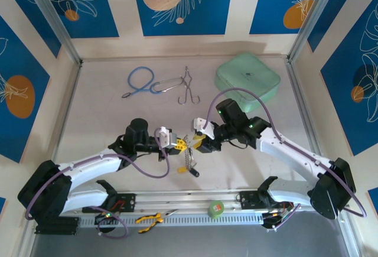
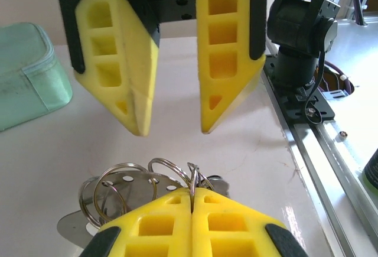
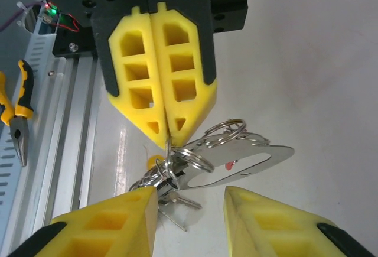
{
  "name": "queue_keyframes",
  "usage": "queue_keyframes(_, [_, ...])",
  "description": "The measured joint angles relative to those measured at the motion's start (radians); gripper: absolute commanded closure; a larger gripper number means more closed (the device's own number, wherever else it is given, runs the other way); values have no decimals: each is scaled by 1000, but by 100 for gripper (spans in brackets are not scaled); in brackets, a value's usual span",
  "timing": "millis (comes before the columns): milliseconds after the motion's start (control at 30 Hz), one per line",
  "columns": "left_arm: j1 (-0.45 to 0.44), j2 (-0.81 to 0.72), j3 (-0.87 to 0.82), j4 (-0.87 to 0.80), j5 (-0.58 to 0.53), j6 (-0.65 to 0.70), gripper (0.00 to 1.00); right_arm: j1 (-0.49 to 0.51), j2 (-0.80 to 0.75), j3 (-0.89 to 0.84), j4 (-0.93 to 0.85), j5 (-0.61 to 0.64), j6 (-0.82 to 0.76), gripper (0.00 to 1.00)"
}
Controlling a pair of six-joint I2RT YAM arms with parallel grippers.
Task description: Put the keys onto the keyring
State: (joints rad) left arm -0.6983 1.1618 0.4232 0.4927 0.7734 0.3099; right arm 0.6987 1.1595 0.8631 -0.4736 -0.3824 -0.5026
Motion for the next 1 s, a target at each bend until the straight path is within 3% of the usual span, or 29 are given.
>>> queue_keyframes(300, [0,12,-11,65,0,-22,100,-1,-13,-45,61,-53,60,66])
queue_keyframes(567, [0,12,-13,72,1,-24,100,-1,-11,-68,100,-28,71,67])
queue_keyframes(1000, [0,12,-13,72,4,-24,100,13,4,-74,116,-21,57,82])
